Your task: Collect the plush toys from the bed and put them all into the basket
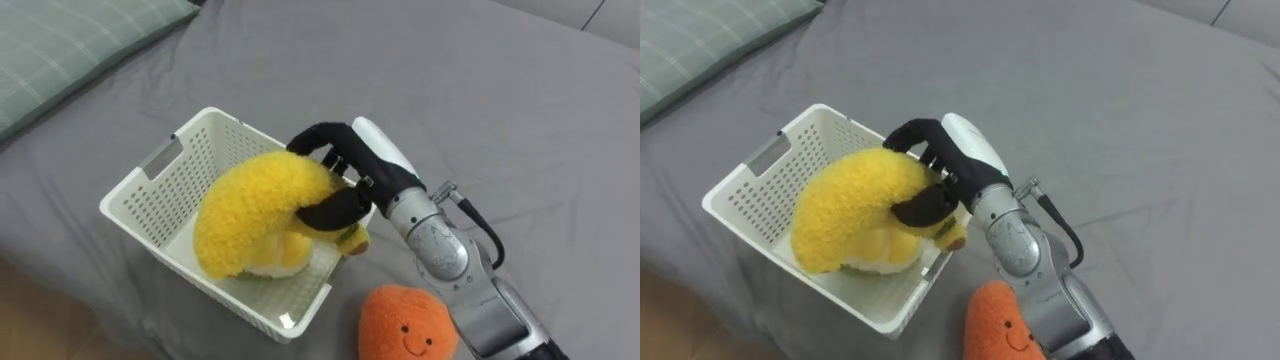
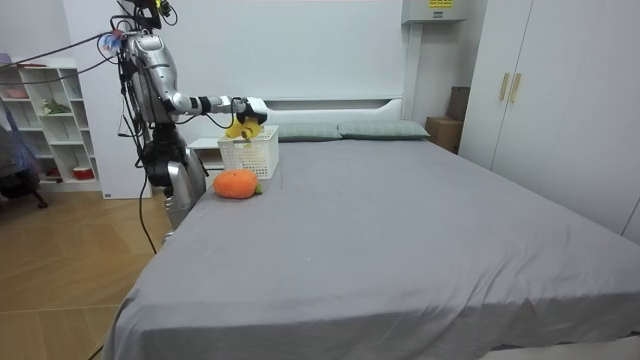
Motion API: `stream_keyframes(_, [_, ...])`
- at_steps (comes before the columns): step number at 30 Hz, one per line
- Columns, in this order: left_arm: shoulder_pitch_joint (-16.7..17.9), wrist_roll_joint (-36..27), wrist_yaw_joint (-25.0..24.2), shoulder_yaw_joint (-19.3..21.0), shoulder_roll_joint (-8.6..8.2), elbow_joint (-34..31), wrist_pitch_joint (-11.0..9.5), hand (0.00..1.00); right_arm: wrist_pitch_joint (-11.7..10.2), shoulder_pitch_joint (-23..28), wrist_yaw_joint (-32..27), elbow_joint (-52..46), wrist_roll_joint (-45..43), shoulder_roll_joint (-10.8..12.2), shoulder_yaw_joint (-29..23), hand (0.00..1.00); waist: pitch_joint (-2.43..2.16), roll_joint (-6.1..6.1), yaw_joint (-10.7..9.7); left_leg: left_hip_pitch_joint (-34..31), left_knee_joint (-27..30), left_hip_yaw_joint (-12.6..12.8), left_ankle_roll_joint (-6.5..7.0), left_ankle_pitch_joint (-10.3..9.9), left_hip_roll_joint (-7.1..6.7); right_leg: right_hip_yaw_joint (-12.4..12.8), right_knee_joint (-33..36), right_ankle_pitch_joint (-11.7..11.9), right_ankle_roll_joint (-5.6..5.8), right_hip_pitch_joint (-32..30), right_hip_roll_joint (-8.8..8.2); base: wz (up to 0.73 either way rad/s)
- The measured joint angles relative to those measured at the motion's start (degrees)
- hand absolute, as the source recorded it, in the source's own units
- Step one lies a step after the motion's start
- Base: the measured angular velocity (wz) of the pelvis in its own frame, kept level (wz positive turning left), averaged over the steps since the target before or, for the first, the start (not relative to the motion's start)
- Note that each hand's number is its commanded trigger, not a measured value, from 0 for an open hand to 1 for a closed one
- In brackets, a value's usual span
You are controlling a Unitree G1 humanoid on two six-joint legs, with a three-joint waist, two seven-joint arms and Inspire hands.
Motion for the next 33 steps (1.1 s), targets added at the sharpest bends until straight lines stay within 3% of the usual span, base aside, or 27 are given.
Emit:
stream_keyframes(7, [-0.56,0.02,-0.01,0.00,-0.68,-0.13,-0.08,0.00,-0.03,0.02,-1.91,0.00,-0.37,-0.57,-0.06,0.00,-0.31,0.63,-0.51,0.07,-0.02,-0.02,0.01,0.01,-0.02,-0.07,-0.01,0.00,0.00,0.11,-0.01,0.00])
stream_keyframes(20, [-0.55,-0.01,-0.33,0.29,-0.33,-0.11,-0.17,0.00,-0.24,0.43,-3.02,0.84,1.72,-1.93,-0.70,0.00,-0.33,0.62,-1.58,1.04,-0.36,0.73,0.01,0.01,0.13,1.23,0.03,-0.01,0.01,0.62,0.07,-0.03])
stream_keyframes(26, [-0.15,-0.06,-0.31,2.70,-0.89,-0.04,-0.26,0.00,-0.71,3.60,-4.00,0.47,4.74,-1.58,-4.66,0.00,-0.44,0.41,-2.48,1.43,-0.40,1.24,0.02,-0.01,0.21,1.63,0.03,-0.01,0.02,0.85,0.07,-0.01])
stream_keyframes(29, [1.03,-0.07,0.12,3.69,-0.97,-0.04,-0.78,0.00,-2.00,6.45,-5.87,0.34,7.77,-1.79,-7.88,0.00,-0.53,0.33,-3.59,1.63,-0.35,1.29,0.09,-0.07,0.22,1.42,0.06,-0.01,0.02,1.20,0.06,0.00])
stream_keyframes(33, [2.97,-0.02,1.08,4.33,-1.00,0.05,-1.23,0.00,-2.83,10.13,-8.53,0.37,10.66,-2.91,-11.09,0.00,-0.56,0.60,-4.87,2.04,-0.34,2.71,0.13,-0.21,0.46,2.94,0.14,0.00,0.04,1.15,0.16,-0.15])
